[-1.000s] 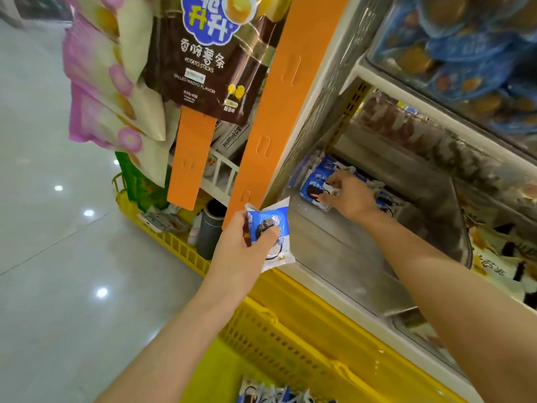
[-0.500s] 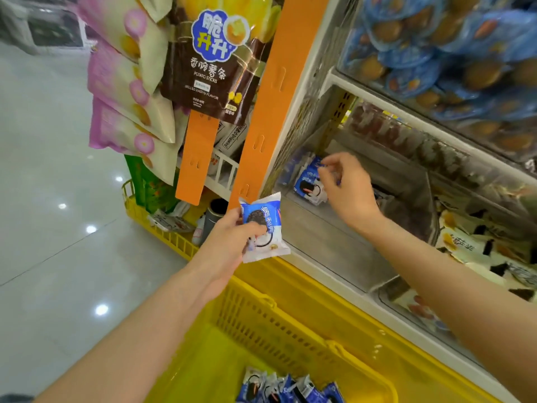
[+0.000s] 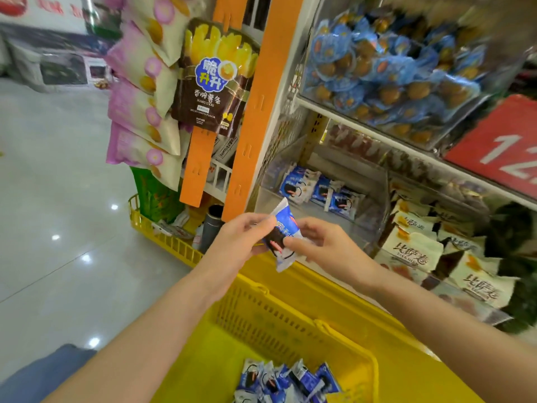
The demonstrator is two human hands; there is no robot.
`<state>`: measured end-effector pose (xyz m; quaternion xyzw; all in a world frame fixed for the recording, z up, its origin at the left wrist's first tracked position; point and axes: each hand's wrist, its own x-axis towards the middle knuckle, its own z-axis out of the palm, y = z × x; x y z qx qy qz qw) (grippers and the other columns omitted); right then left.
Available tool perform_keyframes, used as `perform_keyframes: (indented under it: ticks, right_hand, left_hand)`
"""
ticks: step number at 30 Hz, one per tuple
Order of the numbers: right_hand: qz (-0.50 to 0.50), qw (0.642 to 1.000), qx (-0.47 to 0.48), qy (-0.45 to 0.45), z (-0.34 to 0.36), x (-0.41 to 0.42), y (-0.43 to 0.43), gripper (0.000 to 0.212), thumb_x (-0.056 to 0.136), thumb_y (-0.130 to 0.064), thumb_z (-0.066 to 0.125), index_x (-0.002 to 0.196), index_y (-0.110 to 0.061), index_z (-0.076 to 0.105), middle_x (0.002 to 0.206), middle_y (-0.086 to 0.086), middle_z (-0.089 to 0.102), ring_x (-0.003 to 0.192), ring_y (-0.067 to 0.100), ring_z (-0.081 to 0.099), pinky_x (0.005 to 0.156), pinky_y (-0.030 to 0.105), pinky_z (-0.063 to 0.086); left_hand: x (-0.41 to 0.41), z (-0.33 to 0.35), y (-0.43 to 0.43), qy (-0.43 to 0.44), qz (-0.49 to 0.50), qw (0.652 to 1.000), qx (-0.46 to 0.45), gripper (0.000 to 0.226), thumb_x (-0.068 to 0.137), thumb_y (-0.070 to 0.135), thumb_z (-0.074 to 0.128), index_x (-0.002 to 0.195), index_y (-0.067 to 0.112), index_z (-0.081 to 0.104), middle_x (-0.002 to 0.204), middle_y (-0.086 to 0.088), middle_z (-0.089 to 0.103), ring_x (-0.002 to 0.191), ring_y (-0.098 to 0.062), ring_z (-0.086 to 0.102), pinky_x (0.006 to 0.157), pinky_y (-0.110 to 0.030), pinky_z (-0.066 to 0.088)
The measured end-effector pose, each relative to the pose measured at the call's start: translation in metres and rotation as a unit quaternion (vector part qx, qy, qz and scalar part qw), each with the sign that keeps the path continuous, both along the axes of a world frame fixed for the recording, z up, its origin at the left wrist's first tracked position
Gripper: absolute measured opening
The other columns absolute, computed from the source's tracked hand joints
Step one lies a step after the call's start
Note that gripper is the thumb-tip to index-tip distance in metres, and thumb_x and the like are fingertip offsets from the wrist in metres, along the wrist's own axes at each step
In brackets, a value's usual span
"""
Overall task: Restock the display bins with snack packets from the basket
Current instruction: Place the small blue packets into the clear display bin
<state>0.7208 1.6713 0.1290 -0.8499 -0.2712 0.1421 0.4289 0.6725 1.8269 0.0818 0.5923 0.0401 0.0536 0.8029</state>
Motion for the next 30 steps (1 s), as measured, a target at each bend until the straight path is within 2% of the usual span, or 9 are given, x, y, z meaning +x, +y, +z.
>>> perform_keyframes:
  ticks: [3, 5, 8, 12, 14, 17, 19, 25, 30]
  right_hand:
    - [0.009, 1.0, -0.013, -0.006, 0.004, -0.001, -0.018, 0.031, 0.078, -0.031, 0.068, 0.105, -0.023, 0.055, 0.099, -0.004, 0.07, 0.089, 0.001, 0.066, 0.083, 0.023, 0.054]
    - [0.024, 1.0, -0.014, -0.015, 0.007, 0.001, -0.031, 0.04, 0.071, -0.039, 0.068, 0.105, -0.023, 0.054, 0.102, -0.006, 0.07, 0.094, 0.006, 0.066, 0.084, 0.03, 0.054]
    - [0.055, 0.998, -0.013, -0.031, 0.012, 0.008, -0.045, 0.034, 0.072, -0.04, 0.068, 0.101, -0.026, 0.056, 0.103, -0.011, 0.068, 0.095, 0.004, 0.065, 0.076, 0.02, 0.053]
    - [-0.015, 0.998, 0.017, -0.054, 0.018, 0.034, -0.052, 0.032, 0.074, -0.043, 0.063, 0.1, -0.027, 0.056, 0.099, -0.008, 0.07, 0.089, 0.005, 0.067, 0.068, 0.016, 0.054]
    - [-0.094, 0.991, 0.03, -0.087, 0.018, 0.059, -0.051, 0.026, 0.077, -0.04, 0.065, 0.097, -0.026, 0.055, 0.096, -0.003, 0.07, 0.084, 0.006, 0.068, 0.066, 0.018, 0.055]
    - [-0.188, 0.975, -0.015, -0.115, 0.012, 0.106, -0.044, 0.025, 0.085, -0.034, 0.064, 0.103, -0.021, 0.052, 0.105, 0.001, 0.064, 0.093, 0.014, 0.064, 0.077, 0.031, 0.055]
    - [-0.212, 0.967, -0.06, -0.124, 0.001, 0.134, -0.038, 0.031, 0.086, -0.033, 0.064, 0.109, -0.017, 0.052, 0.105, 0.0, 0.058, 0.095, 0.014, 0.059, 0.073, 0.025, 0.05]
    - [-0.156, 0.963, -0.172, -0.14, -0.029, 0.2, -0.012, 0.032, 0.084, -0.026, 0.067, 0.11, -0.009, 0.058, 0.108, 0.006, 0.06, 0.097, 0.016, 0.056, 0.081, 0.026, 0.044]
    - [-0.092, 0.955, -0.215, -0.184, -0.054, 0.237, 0.018, 0.029, 0.081, -0.031, 0.071, 0.102, -0.015, 0.061, 0.1, 0.001, 0.06, 0.09, 0.011, 0.054, 0.073, 0.023, 0.039]
  left_hand:
    - [-0.005, 0.007, -0.002, -0.029, -0.023, 0.998, 0.048, 0.029, 0.093, 0.03, 0.049, 0.097, 0.006, 0.065, 0.098, -0.01, 0.069, 0.09, -0.013, 0.066, 0.079, -0.027, 0.055]
    - [-0.004, 0.011, -0.005, -0.041, -0.03, 0.996, 0.069, 0.031, 0.094, 0.03, 0.046, 0.088, 0.008, 0.067, 0.082, 0.0, 0.069, 0.08, -0.004, 0.064, 0.068, -0.016, 0.053]
    - [0.006, 0.016, -0.012, -0.075, -0.029, 0.987, 0.141, 0.025, 0.095, 0.025, 0.047, 0.077, 0.022, 0.064, 0.066, 0.015, 0.064, 0.069, 0.008, 0.059, 0.056, -0.007, 0.043]
    - [0.037, 0.017, -0.018, -0.112, 0.023, 0.968, 0.222, 0.017, 0.096, 0.024, 0.045, 0.101, 0.019, 0.061, 0.099, 0.004, 0.064, 0.095, -0.004, 0.059, 0.086, -0.025, 0.049]
    - [0.059, 0.017, -0.015, -0.14, 0.084, 0.929, 0.331, 0.021, 0.096, 0.025, 0.045, 0.112, 0.018, 0.057, 0.112, 0.004, 0.058, 0.106, -0.007, 0.052, 0.094, -0.024, 0.041]
    - [0.089, 0.011, -0.007, -0.167, 0.111, 0.805, 0.559, 0.032, 0.096, 0.031, 0.045, 0.124, 0.016, 0.05, 0.124, 0.001, 0.048, 0.117, -0.011, 0.041, 0.098, -0.024, 0.032]
    - [0.105, 0.0, -0.004, -0.163, 0.089, 0.745, 0.641, 0.036, 0.097, 0.035, 0.042, 0.127, 0.015, 0.048, 0.126, -0.001, 0.048, 0.119, -0.015, 0.039, 0.102, -0.029, 0.03]
    - [0.127, -0.024, 0.003, -0.177, 0.079, 0.67, 0.717, 0.042, 0.099, 0.035, 0.02, 0.117, 0.018, 0.054, 0.114, 0.001, 0.058, 0.11, -0.017, 0.047, 0.1, -0.031, 0.024]
    - [0.134, -0.028, 0.008, -0.204, 0.091, 0.668, 0.709, 0.049, 0.096, 0.033, 0.018, 0.105, 0.014, 0.062, 0.1, -0.003, 0.064, 0.097, -0.021, 0.054, 0.092, -0.034, 0.031]
